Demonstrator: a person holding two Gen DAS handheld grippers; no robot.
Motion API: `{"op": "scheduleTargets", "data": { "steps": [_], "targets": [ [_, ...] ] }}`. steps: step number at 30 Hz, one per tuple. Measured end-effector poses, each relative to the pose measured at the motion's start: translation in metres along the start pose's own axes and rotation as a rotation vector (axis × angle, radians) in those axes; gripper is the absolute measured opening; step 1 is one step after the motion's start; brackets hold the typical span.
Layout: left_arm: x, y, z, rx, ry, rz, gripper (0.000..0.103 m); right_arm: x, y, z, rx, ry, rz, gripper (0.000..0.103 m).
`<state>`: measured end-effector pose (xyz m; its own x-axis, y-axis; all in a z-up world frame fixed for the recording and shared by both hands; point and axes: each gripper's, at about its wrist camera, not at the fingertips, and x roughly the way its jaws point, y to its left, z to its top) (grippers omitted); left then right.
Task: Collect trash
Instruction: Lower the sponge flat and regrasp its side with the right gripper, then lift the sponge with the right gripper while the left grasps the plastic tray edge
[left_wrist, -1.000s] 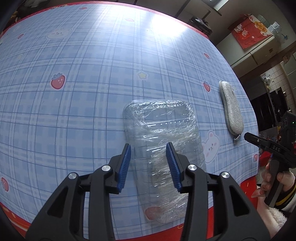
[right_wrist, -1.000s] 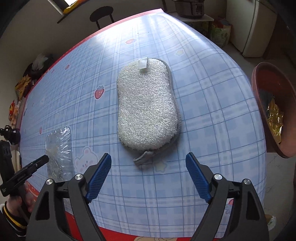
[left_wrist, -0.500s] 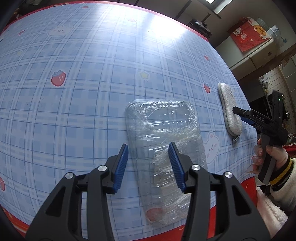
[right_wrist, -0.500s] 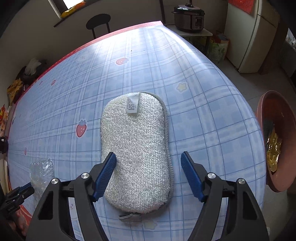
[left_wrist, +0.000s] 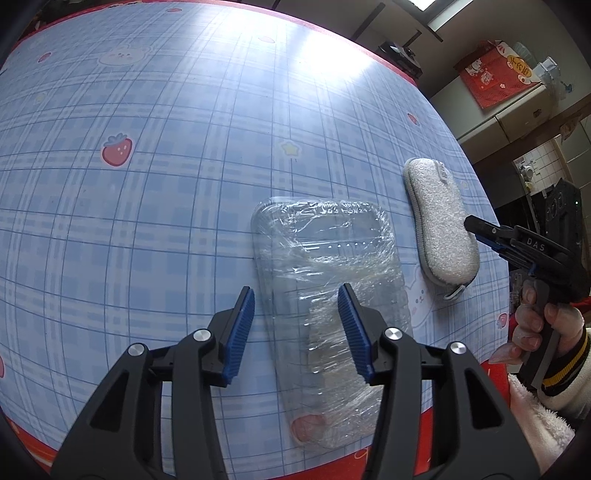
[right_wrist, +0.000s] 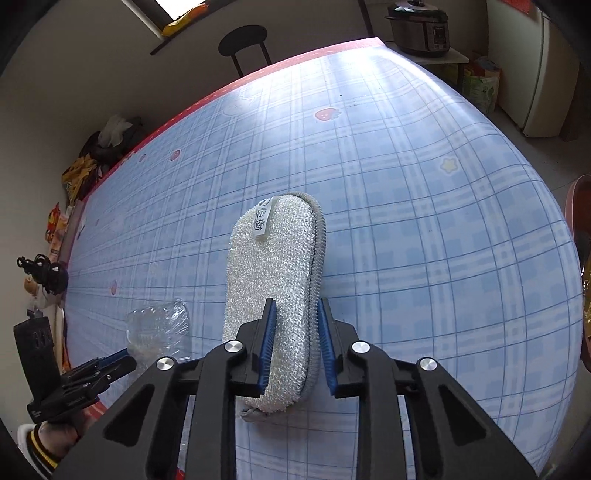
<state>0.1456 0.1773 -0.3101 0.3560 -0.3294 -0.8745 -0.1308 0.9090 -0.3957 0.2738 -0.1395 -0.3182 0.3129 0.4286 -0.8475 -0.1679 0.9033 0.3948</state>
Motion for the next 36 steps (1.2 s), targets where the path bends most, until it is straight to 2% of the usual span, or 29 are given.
{"op": "scheduleTargets", "data": {
  "steps": [6, 9, 13, 16, 23, 29, 33, 36],
  "targets": [
    [0.0, 0.001, 0.002, -0.001, 0.0, 0.001, 0.05, 0.006, 0.024, -0.006, -0.014, 0.06, 0.147, 0.018],
    [0.001, 0.002, 0.002, -0.004, 0.0, 0.002, 0.05, 0.007, 0.039, -0.005, -0.033, 0.05, 0.163, 0.018],
    [0.001, 0.001, 0.002, -0.006, -0.003, 0.006, 0.05, 0.013, 0.052, -0.003, 0.001, 0.084, 0.269, 0.018],
    [0.001, 0.002, 0.001, -0.008, -0.006, 0.004, 0.05, 0.014, 0.066, -0.005, -0.05, 0.07, 0.237, 0.019],
    [0.0, 0.005, 0.001, -0.012, -0.007, -0.004, 0.051, 0.023, 0.084, -0.004, -0.064, 0.08, 0.186, 0.019],
    [-0.003, 0.009, 0.002, 0.003, 0.015, 0.004, 0.055, -0.002, 0.094, -0.017, -0.188, 0.069, 0.106, 0.017],
    [-0.006, 0.012, -0.006, 0.011, 0.026, -0.004, 0.055, -0.013, 0.096, -0.029, -0.249, 0.094, 0.061, 0.017],
    [-0.006, 0.009, -0.014, 0.034, 0.03, -0.021, 0.056, -0.006, 0.095, -0.043, -0.26, 0.137, 0.041, 0.017]
  ]
}}
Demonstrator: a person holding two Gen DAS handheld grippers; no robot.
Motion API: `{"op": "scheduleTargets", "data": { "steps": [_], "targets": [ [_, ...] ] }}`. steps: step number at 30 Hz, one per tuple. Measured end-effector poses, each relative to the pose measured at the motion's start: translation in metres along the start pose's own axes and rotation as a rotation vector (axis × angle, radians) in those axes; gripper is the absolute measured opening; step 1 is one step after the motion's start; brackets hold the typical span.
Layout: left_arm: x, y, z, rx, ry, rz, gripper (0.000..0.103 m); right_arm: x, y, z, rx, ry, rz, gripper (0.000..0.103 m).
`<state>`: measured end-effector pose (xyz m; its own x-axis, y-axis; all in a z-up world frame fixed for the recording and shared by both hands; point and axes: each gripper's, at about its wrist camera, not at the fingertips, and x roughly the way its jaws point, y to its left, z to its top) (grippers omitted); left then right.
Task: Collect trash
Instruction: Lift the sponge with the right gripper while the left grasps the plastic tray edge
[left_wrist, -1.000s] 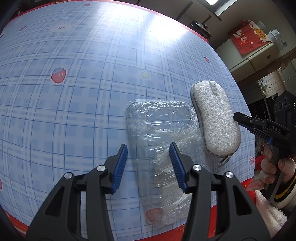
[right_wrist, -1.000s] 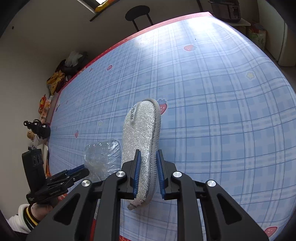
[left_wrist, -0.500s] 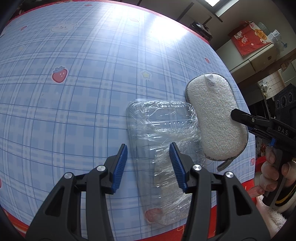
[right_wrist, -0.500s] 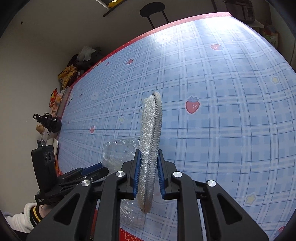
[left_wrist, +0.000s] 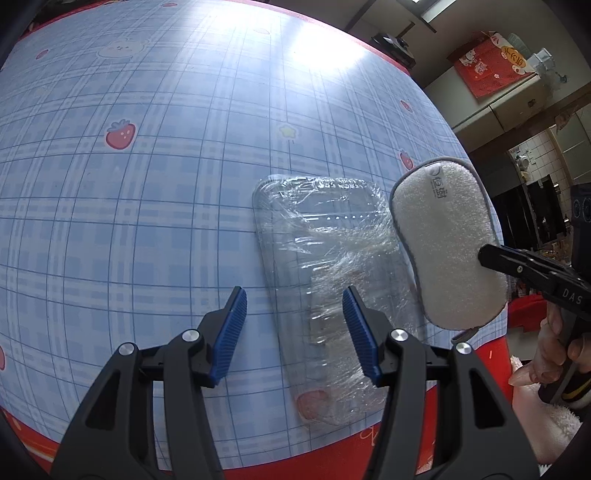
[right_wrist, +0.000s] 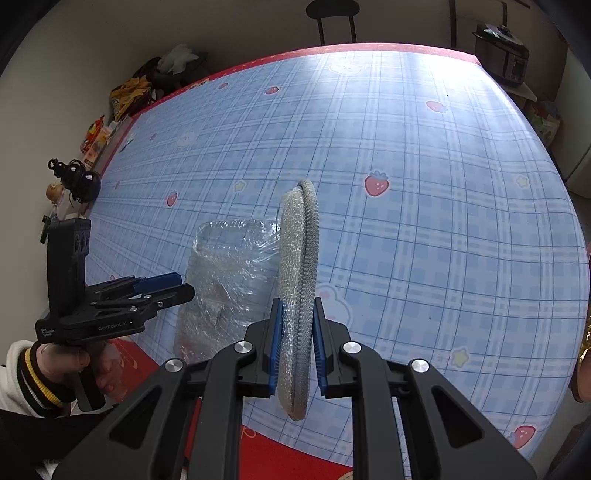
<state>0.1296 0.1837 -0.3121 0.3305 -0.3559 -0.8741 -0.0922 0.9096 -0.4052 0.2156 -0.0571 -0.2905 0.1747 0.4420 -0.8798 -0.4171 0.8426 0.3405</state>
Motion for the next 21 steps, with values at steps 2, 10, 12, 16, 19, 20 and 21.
{"op": "scheduleTargets", "data": {
  "steps": [2, 10, 12, 16, 19, 20, 21],
  "targets": [
    [0.001, -0.002, -0.003, 0.003, -0.004, -0.013, 0.06, 0.0, 0.004, -0.004, 0.007, -0.004, 0.013, 0.017],
    [0.005, -0.003, -0.003, -0.063, -0.018, -0.094, 0.066, 0.001, 0.007, -0.006, 0.039, -0.012, 0.018, 0.017],
    [0.007, -0.007, -0.002, -0.075, -0.012, -0.114, 0.065, 0.002, 0.007, -0.007, 0.055, -0.012, 0.02, 0.017],
    [0.002, -0.01, 0.004, -0.1, -0.025, -0.13, 0.065, 0.001, 0.0, -0.011, 0.088, -0.018, 0.02, 0.017],
    [-0.011, -0.019, 0.013, -0.072, -0.057, -0.151, 0.065, -0.002, -0.006, -0.015, 0.106, -0.021, 0.019, 0.017],
    [-0.015, -0.023, 0.016, -0.061, -0.066, -0.157, 0.064, -0.003, -0.008, -0.016, 0.115, -0.022, 0.021, 0.017],
    [-0.02, -0.028, 0.018, -0.049, -0.075, -0.166, 0.064, -0.004, -0.009, -0.017, 0.123, -0.024, 0.023, 0.017]
  ]
}}
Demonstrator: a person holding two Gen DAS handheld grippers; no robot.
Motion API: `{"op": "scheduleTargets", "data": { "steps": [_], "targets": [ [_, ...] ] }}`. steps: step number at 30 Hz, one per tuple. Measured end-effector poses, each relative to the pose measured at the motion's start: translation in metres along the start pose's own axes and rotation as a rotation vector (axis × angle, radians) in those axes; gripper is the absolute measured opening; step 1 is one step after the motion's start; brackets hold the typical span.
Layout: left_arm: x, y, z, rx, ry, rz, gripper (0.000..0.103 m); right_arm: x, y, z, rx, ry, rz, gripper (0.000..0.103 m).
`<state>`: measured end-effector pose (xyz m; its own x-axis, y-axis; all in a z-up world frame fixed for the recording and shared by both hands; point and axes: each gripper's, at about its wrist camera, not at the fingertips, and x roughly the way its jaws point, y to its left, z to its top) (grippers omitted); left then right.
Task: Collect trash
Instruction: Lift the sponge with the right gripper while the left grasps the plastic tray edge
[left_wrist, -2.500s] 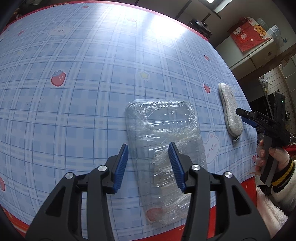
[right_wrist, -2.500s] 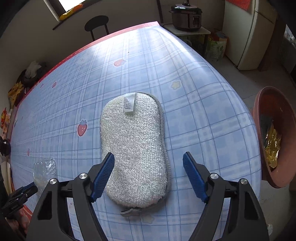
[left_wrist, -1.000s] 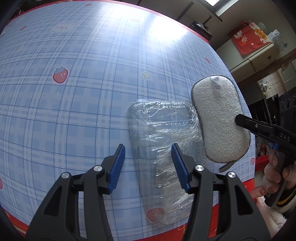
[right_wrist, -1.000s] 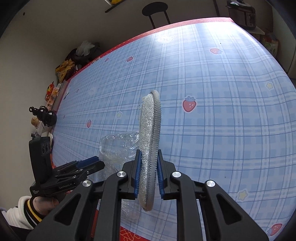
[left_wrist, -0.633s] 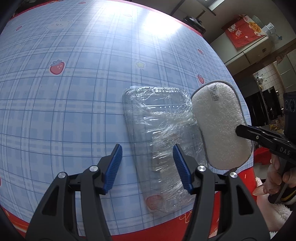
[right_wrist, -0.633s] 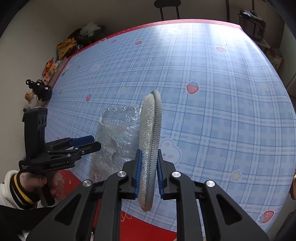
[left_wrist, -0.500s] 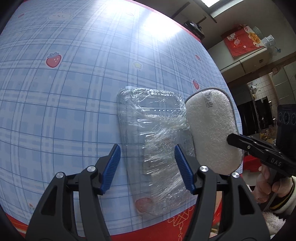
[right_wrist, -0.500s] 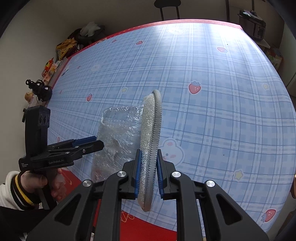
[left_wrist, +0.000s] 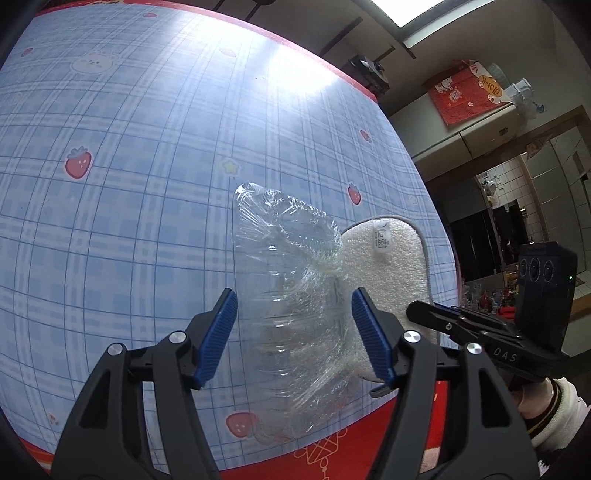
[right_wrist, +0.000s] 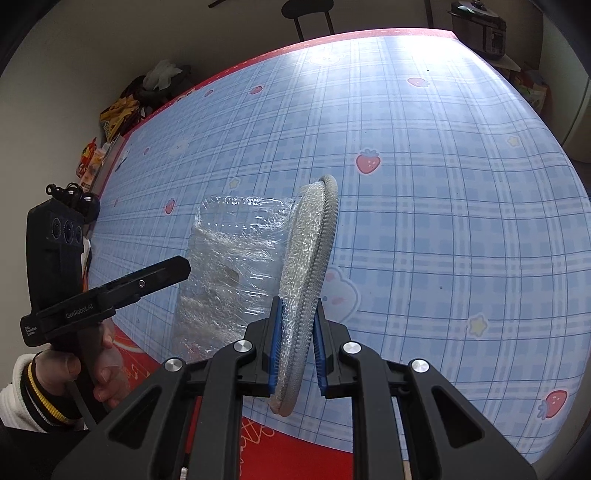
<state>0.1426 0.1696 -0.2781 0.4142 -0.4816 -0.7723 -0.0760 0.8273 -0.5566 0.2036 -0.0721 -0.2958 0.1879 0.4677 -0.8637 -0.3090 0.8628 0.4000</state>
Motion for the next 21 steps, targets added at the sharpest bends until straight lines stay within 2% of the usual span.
{"op": "scheduleTargets", "data": {
  "steps": [6, 8, 11, 16, 19, 20, 21],
  "targets": [
    [-0.017, -0.036, 0.006, 0.065, -0.037, -0.085, 0.064, -0.007, -0.015, -0.004, 0.037, -0.013, 0.006, 0.017],
    [-0.017, -0.038, 0.007, 0.046, -0.045, -0.108, 0.064, -0.009, -0.025, -0.006, 0.066, -0.014, 0.021, 0.017],
    [-0.018, -0.032, 0.01, -0.02, -0.057, -0.187, 0.062, -0.011, -0.035, -0.009, 0.094, -0.018, 0.037, 0.017],
    [-0.021, -0.027, 0.011, -0.053, -0.067, -0.258, 0.053, -0.013, -0.048, -0.013, 0.131, -0.017, 0.056, 0.017],
    [-0.019, -0.019, 0.012, -0.095, -0.063, -0.319, 0.034, -0.015, -0.055, -0.015, 0.137, -0.015, 0.061, 0.017],
    [-0.017, -0.016, 0.012, -0.12, -0.05, -0.364, 0.022, -0.016, -0.056, -0.015, 0.138, -0.014, 0.065, 0.017],
    [-0.013, -0.013, 0.011, -0.14, -0.018, -0.38, 0.021, -0.017, -0.056, -0.014, 0.135, -0.015, 0.071, 0.017]
  ]
}}
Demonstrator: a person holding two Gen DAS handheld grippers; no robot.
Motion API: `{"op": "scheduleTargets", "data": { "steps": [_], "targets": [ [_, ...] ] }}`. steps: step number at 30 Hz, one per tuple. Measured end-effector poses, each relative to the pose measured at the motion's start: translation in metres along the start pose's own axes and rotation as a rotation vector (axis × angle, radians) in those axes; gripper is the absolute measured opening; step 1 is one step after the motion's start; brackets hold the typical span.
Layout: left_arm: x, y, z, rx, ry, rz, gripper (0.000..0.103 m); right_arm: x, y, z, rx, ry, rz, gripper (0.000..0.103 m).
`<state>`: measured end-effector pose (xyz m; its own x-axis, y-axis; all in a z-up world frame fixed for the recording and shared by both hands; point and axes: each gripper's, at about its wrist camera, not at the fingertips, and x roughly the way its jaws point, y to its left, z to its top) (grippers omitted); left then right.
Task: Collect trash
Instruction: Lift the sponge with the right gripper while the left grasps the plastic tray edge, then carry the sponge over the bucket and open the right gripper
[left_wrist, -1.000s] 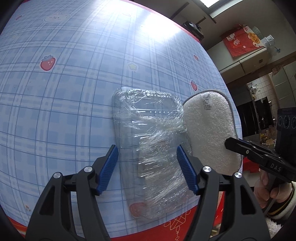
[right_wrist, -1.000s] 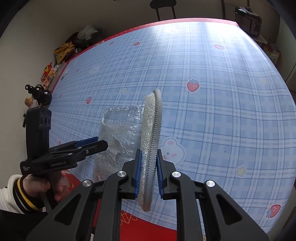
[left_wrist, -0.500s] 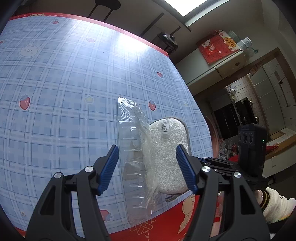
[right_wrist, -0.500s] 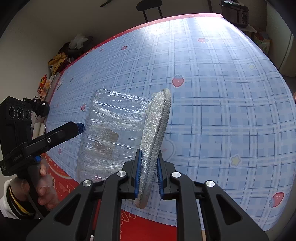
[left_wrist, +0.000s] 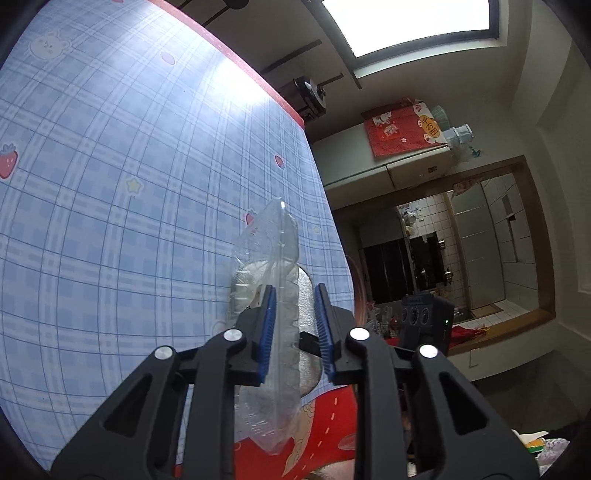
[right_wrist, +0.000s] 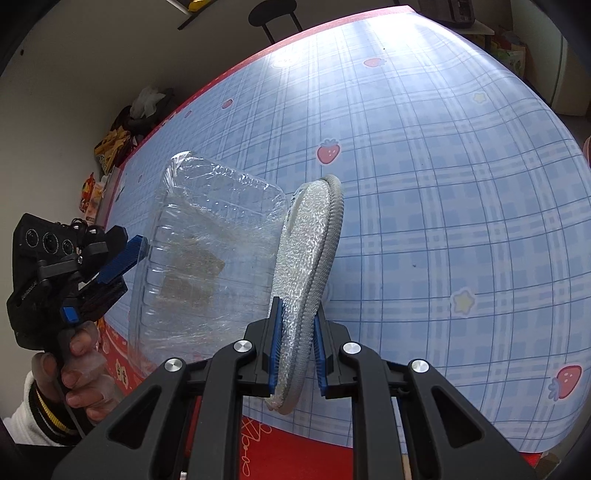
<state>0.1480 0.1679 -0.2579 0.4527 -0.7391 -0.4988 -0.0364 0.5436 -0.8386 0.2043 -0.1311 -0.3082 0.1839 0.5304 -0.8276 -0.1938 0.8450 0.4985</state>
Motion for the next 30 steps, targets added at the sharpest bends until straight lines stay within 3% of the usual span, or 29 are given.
{"op": "scheduleTargets", "data": {
  "steps": [2, 5, 8, 10, 12, 16, 26, 30],
  "targets": [
    [0.011, 0.001, -0.006, 0.019, 0.044, 0.06, 0.025, 0.0, 0.004, 0.002, -0.016, 0.001, -0.009, 0.017],
    [0.02, -0.004, -0.011, 0.035, 0.049, 0.044, 0.027, 0.0, 0.013, 0.004, -0.031, 0.0, -0.021, 0.017],
    [0.029, -0.015, -0.012, 0.093, 0.063, 0.08, 0.027, 0.001, 0.02, 0.006, -0.027, 0.001, -0.025, 0.017],
    [0.032, -0.02, -0.011, 0.108, 0.075, 0.086, 0.024, 0.0, 0.021, 0.007, -0.026, -0.001, -0.026, 0.017],
    [0.032, -0.023, -0.011, 0.116, 0.072, 0.076, 0.012, -0.002, 0.021, 0.006, -0.026, -0.006, -0.026, 0.017],
    [0.033, -0.036, -0.013, 0.155, 0.06, 0.098, 0.011, -0.012, 0.02, 0.005, -0.021, -0.033, -0.023, 0.017],
    [0.018, -0.1, -0.007, 0.318, -0.039, 0.176, 0.009, -0.081, -0.01, -0.003, 0.024, -0.238, -0.041, 0.017],
    [0.017, -0.137, -0.004, 0.392, -0.078, 0.171, 0.009, -0.12, -0.035, -0.01, 0.065, -0.332, -0.068, 0.017]
  ]
}}
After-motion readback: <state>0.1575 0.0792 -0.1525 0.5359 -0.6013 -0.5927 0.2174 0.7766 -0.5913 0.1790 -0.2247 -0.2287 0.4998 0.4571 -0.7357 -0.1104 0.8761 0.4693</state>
